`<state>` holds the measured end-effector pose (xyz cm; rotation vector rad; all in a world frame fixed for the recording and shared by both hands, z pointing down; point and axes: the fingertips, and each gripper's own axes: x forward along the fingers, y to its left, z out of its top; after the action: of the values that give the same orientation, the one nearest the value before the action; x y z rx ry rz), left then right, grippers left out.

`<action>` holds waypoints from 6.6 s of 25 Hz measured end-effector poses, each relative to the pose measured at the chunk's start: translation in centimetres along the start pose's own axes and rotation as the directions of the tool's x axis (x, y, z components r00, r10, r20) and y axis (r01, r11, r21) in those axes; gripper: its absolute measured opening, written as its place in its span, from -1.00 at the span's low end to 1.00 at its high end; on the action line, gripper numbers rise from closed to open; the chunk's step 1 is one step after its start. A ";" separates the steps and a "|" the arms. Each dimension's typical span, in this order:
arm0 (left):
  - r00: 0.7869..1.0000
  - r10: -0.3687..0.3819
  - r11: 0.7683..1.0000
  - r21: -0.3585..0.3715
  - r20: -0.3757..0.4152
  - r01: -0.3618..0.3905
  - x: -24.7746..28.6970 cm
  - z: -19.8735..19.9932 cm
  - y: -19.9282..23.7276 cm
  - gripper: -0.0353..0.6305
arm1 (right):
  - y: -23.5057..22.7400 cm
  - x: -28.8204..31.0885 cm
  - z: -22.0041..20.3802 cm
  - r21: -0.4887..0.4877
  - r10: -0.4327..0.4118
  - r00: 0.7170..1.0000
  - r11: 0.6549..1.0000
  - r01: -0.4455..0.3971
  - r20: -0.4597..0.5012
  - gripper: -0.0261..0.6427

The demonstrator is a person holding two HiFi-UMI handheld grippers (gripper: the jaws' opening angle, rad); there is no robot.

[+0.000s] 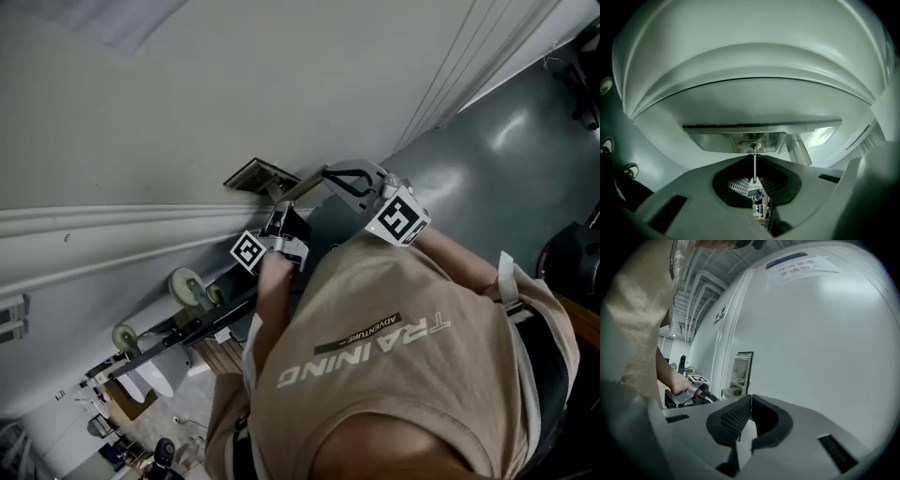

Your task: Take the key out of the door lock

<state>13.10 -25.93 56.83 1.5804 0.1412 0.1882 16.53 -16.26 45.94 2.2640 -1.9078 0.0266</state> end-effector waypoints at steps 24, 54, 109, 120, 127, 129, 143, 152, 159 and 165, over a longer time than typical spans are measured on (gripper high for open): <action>0.998 -0.041 0.999 -0.010 -0.049 0.041 -2.7 -4.4 0.7 -0.83 | 4.8 -1.7 -0.6 0.018 0.081 0.997 0.997 -0.081 -0.015 -0.88; 0.997 0.050 0.784 0.616 0.062 -0.078 -5.2 -8.1 -5.5 -0.82 | 3.8 -7.0 -5.9 0.131 0.131 0.991 0.983 -0.129 -0.006 -0.88; 0.979 0.076 0.092 0.976 0.191 -0.198 -13.4 -16.8 -13.4 -0.82 | 11.1 -15.2 2.1 0.075 0.050 0.996 0.996 -0.056 0.074 -0.88; 0.950 0.095 0.167 0.936 0.297 -0.309 -14.8 -16.2 -12.1 -0.82 | 11.2 -15.2 2.1 0.059 0.143 0.989 0.988 -0.145 0.038 -0.88; 0.938 0.043 0.076 0.935 0.343 -0.346 -15.7 -15.8 -14.7 -0.82 | 10.7 -15.8 2.8 0.075 0.169 0.985 0.982 -0.172 0.044 -0.88; 0.938 0.042 0.070 0.935 0.344 -0.347 -15.9 -15.6 -14.9 -0.82 | 10.6 -15.8 3.1 0.058 0.169 0.985 0.984 -0.171 0.040 -0.88; 0.944 -0.045 0.023 0.945 0.327 -0.327 -15.3 -13.8 -19.5 -0.82 | 9.2 -14.3 9.9 -0.064 0.163 0.975 0.986 -0.155 0.151 -0.88; 0.931 -0.078 -0.020 0.934 0.355 -0.358 -15.1 -11.1 -22.1 -0.82 | 6.2 -14.0 13.9 -0.074 0.087 0.969 0.995 -0.072 0.232 -0.88; 0.938 -0.132 0.010 0.946 0.321 -0.323 -13.1 -10.3 -24.5 -0.82 | 4.9 -13.8 15.5 -0.106 0.076 0.962 0.993 -0.050 0.264 -0.88; 0.933 -0.174 0.143 0.946 0.315 -0.293 -13.2 -10.0 -25.2 -0.82 | 4.2 -13.6 15.6 0.039 0.108 0.946 0.991 -0.125 0.305 -0.88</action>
<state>-1.23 -18.43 31.32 3.0143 -0.1559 -0.2356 8.44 -5.94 29.37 2.2987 -2.2165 -0.2680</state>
